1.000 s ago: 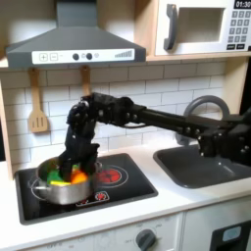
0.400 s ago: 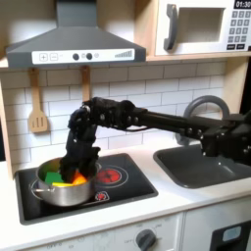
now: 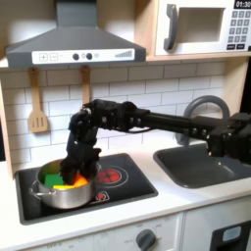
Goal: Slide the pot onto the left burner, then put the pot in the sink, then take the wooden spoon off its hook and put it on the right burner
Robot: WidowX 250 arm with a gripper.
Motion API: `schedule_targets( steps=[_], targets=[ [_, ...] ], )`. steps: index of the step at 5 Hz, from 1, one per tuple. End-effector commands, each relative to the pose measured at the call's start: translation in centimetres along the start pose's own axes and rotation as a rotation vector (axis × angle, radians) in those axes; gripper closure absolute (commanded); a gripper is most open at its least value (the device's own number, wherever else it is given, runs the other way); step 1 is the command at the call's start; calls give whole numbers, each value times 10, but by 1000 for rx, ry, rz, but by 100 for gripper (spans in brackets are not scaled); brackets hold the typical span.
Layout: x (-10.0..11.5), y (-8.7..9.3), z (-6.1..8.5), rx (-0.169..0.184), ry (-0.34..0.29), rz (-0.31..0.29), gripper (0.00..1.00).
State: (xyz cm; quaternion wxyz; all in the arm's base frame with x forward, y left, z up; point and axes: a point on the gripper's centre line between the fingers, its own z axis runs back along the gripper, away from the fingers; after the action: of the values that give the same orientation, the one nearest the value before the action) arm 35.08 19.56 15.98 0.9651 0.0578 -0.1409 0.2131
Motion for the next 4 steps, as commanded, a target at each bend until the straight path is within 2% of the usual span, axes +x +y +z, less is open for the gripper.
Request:
schedule_targets(
  steps=[1, 3, 4],
  targets=[
    [4, 4, 21, -24, -50, 6, 100],
    [4, 10, 35, -35, -83, 22, 100],
    [1, 10, 31, -33, -47, 7, 100]
  ],
)
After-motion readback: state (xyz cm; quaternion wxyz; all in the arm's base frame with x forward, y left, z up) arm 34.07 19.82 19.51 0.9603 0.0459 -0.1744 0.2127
